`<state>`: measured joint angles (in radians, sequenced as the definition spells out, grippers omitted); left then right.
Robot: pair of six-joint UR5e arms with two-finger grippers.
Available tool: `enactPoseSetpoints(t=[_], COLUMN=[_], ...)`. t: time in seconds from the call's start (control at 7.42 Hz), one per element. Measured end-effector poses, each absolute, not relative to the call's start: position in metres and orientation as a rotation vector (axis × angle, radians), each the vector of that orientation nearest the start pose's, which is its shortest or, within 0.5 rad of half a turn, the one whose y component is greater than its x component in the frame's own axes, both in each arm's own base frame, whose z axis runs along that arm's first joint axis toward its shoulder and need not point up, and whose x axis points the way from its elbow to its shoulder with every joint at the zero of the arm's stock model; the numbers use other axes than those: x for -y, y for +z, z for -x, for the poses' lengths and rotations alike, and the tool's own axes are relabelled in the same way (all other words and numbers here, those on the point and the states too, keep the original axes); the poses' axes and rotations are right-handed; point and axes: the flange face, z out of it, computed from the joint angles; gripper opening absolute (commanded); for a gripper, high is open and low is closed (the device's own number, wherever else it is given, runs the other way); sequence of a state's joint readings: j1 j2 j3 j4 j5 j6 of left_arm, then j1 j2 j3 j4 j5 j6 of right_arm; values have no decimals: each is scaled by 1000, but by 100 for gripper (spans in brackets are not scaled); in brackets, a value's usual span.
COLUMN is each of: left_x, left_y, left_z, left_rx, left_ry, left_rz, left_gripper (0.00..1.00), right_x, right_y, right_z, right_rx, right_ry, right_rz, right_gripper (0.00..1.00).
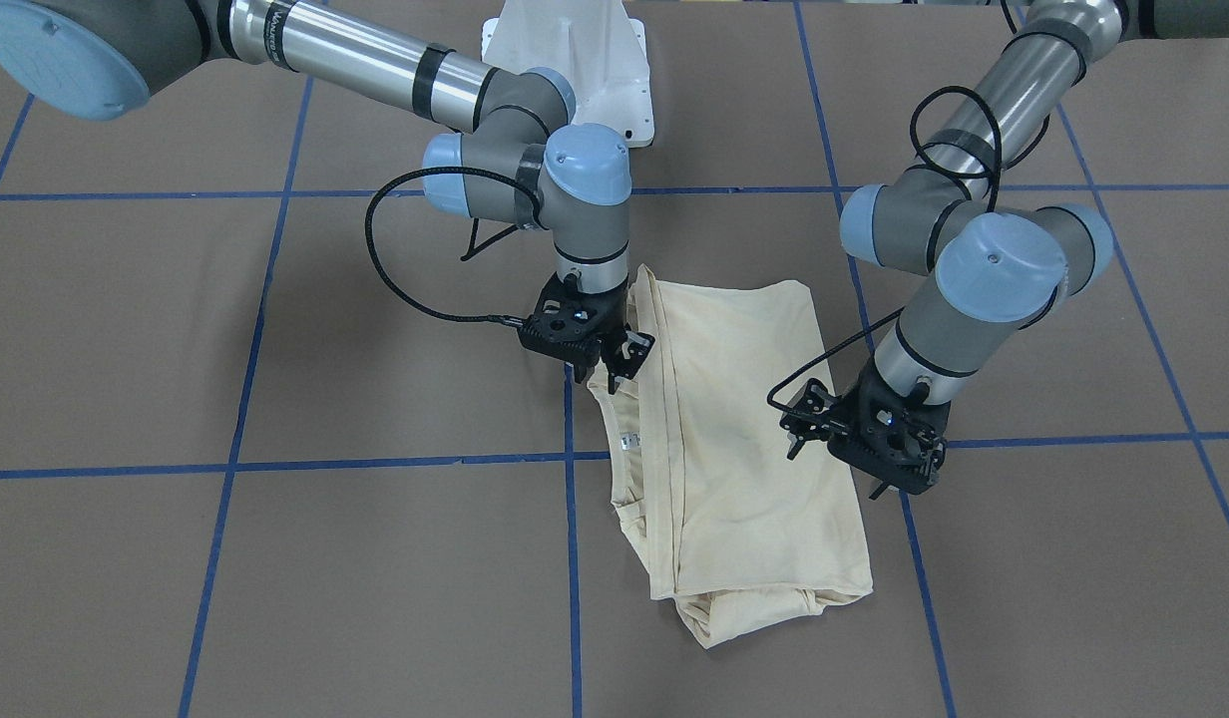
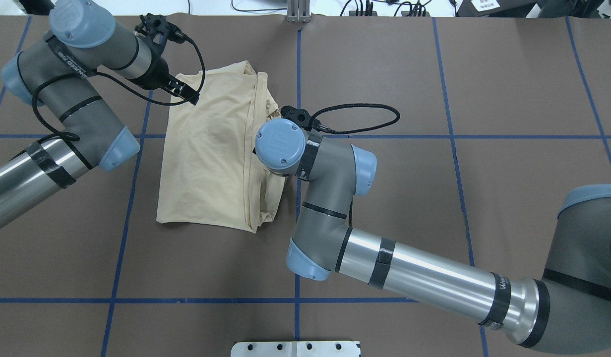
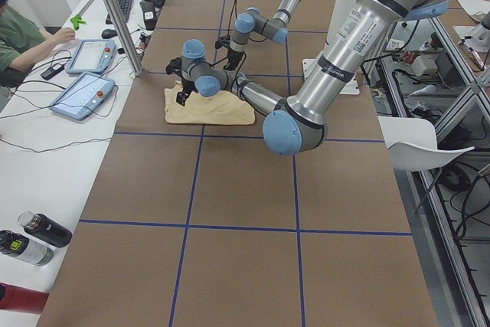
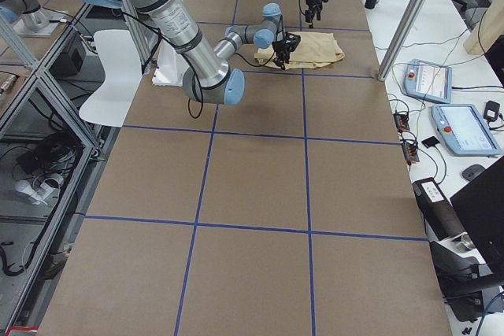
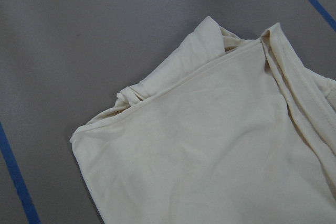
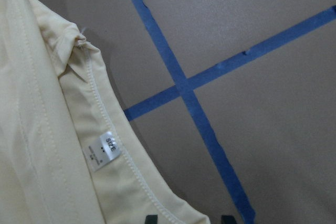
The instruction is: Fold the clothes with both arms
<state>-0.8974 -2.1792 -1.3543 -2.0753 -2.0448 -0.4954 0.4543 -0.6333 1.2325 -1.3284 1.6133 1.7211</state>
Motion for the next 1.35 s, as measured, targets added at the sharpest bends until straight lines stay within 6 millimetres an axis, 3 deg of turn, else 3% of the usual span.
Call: enactPoseSetpoints(t=[0.13, 0.27, 0.4, 0.54, 0.94, 1.08, 1.35], left_x=[631, 630, 630, 630, 630, 629, 630], left_y=[339, 339, 338, 338, 336, 336, 336], left_z=[-391, -391, -390, -390, -390, -390, -390], left_rx=[-857, -857, -858, -858, -861, -861, -861], left_ry=[376, 376, 376, 376, 377, 377, 377], left_rz=[-492, -492, -493, -494, -496, -496, -496], left_gripper=[100, 100, 100, 100, 100, 100, 100], right_x=[468, 466, 465, 465, 463, 459, 432], right_y=[186, 187, 188, 188, 194, 199, 231], right_z=[670, 672, 673, 673, 671, 660, 607], right_rx=[847, 845, 844, 844, 843, 852, 892], right_ry=[547, 544, 544, 547, 552, 549, 542], right_rz=[-88, -87, -86, -85, -80, -80, -81], right_gripper=[45, 35, 11, 0, 0, 0, 0])
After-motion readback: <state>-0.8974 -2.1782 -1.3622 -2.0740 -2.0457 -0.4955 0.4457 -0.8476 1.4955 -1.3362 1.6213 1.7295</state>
